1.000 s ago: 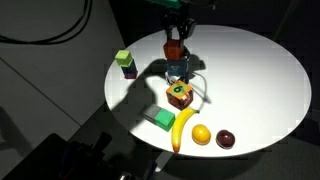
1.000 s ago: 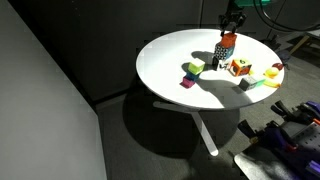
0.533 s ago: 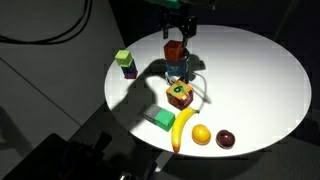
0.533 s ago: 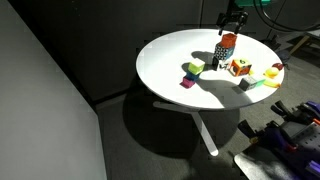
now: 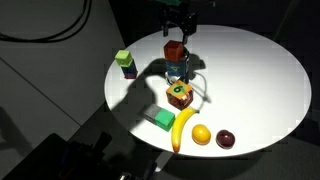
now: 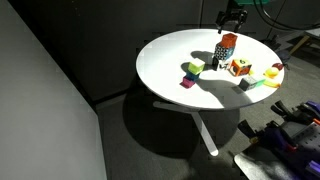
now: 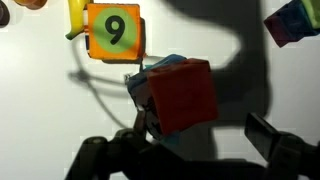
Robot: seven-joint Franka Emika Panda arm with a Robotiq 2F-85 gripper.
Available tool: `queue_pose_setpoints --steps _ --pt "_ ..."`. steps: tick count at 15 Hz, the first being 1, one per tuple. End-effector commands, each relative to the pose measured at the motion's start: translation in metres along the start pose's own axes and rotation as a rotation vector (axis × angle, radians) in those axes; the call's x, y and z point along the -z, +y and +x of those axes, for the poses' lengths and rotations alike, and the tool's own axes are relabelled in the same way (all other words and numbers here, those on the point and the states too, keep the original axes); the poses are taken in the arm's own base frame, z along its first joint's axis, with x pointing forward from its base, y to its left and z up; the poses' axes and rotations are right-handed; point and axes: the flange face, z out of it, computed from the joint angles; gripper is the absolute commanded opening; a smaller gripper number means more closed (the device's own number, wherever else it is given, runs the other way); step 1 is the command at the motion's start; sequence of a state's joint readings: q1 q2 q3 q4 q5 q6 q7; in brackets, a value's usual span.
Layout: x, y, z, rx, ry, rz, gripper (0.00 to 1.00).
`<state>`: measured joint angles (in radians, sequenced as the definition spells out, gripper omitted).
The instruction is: Put the orange block on the toy foam
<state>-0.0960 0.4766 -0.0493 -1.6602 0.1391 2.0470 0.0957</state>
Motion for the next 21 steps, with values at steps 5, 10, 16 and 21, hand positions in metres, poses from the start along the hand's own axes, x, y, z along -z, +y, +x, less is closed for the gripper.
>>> queue_pose_setpoints --steps 5,10,16,21 --pt "0.033 -0.012 -0.009 0.042 0.000 0.036 1.00" --pt "0.054 -0.027 -0.019 0.162 0.043 0.082 1.00" --pt "0.079 -0.040 -0.035 0.304 0.086 0.112 1.00" --pt "0.095 -0.044 -0.052 0.348 0.106 0.081 1.00"
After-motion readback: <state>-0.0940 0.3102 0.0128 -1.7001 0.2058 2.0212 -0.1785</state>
